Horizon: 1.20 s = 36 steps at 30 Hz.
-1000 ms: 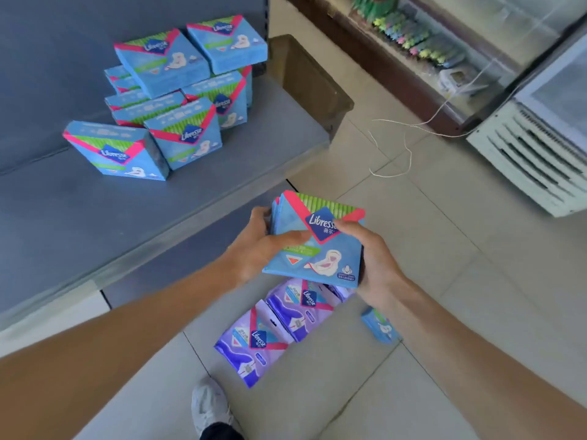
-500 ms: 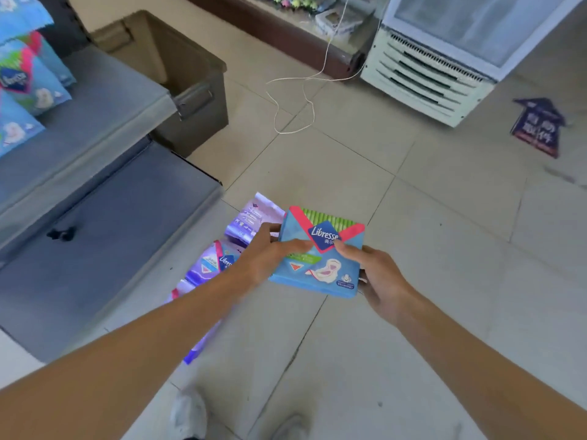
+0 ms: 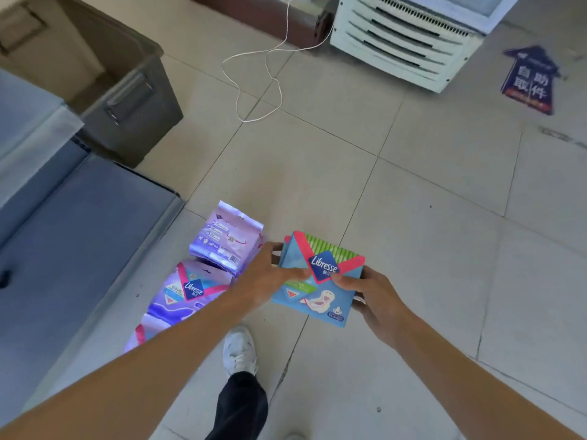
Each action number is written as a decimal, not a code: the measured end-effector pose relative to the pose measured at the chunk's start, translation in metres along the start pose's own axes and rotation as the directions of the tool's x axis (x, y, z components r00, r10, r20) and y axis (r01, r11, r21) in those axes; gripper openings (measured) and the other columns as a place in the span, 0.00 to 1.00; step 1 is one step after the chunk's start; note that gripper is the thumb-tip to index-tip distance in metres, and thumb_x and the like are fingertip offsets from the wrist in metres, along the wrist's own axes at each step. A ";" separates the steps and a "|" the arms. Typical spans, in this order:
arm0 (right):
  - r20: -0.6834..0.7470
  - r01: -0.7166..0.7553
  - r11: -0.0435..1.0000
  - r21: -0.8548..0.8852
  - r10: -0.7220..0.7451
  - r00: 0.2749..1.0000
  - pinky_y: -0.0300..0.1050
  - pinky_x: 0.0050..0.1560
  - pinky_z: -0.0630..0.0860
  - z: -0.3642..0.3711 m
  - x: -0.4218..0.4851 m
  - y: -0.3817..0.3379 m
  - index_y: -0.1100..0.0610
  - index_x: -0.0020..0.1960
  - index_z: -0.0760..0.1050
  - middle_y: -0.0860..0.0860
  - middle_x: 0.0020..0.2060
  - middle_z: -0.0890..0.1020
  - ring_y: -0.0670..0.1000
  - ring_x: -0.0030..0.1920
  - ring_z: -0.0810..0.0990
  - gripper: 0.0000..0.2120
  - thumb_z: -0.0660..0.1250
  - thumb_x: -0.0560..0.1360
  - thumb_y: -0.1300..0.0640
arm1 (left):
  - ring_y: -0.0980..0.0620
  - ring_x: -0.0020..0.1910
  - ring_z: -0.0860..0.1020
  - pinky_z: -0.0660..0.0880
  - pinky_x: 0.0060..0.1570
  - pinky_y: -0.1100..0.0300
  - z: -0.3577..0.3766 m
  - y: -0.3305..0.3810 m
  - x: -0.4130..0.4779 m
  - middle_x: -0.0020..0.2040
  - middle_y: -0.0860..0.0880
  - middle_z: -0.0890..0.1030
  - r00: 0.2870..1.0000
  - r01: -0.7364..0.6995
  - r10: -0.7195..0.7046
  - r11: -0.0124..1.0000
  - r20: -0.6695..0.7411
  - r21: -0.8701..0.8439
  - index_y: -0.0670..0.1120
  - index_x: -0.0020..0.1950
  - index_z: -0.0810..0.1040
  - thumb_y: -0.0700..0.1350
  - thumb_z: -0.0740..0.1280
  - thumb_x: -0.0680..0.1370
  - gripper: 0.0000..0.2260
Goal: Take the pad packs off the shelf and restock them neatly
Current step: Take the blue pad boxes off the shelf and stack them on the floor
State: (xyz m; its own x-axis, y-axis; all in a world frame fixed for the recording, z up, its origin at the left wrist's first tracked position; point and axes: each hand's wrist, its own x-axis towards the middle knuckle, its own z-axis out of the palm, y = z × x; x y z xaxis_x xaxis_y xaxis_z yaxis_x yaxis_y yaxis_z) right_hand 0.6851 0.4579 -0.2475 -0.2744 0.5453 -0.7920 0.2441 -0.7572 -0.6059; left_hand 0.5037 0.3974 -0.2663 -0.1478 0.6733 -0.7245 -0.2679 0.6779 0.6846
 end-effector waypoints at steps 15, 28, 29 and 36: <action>0.061 -0.262 0.957 0.120 0.257 0.965 0.38 0.32 0.78 -0.022 0.137 0.086 0.62 0.56 0.74 0.55 0.43 0.85 0.49 0.37 0.85 0.11 0.68 0.73 0.67 | 0.50 0.47 0.83 0.80 0.52 0.51 0.017 -0.098 0.131 0.50 0.50 0.83 0.970 0.241 -0.241 0.960 -0.016 0.141 0.55 0.51 0.70 0.51 0.73 0.56 0.26; -0.022 -0.246 0.956 0.158 0.252 0.967 0.39 0.32 0.77 -0.026 0.287 0.139 0.62 0.53 0.78 0.56 0.41 0.85 0.55 0.39 0.84 0.22 0.67 0.58 0.68 | 0.55 0.35 0.82 0.75 0.33 0.64 0.008 -0.153 0.278 0.41 0.48 0.84 0.981 0.191 -0.180 0.966 -0.074 0.176 0.46 0.49 0.78 0.49 0.70 0.53 0.25; -0.023 -0.237 0.957 0.167 0.244 0.969 0.39 0.31 0.77 -0.026 0.296 0.144 0.61 0.52 0.78 0.56 0.41 0.84 0.55 0.39 0.83 0.20 0.67 0.60 0.70 | 0.55 0.35 0.82 0.75 0.33 0.64 0.005 -0.157 0.287 0.41 0.48 0.84 0.983 0.181 -0.170 0.968 -0.075 0.177 0.45 0.51 0.78 0.50 0.69 0.53 0.26; -0.085 -0.178 0.963 0.201 0.198 0.977 0.41 0.32 0.78 -0.017 0.338 0.155 0.59 0.54 0.74 0.56 0.41 0.82 0.54 0.38 0.82 0.29 0.64 0.53 0.68 | 0.46 0.50 0.82 0.78 0.55 0.48 0.007 -0.179 0.324 0.51 0.48 0.83 0.978 0.207 -0.196 0.952 -0.073 0.227 0.55 0.61 0.73 0.54 0.68 0.56 0.32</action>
State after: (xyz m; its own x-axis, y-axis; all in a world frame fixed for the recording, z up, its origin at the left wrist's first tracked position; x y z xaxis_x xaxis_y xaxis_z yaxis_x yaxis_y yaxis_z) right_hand 0.6458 0.5311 -0.6100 -0.1406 0.4132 -0.8997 0.0967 -0.8987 -0.4278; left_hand 0.5102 0.4958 -0.6228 -0.1616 0.5042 -0.8484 -0.0695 0.8517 0.5194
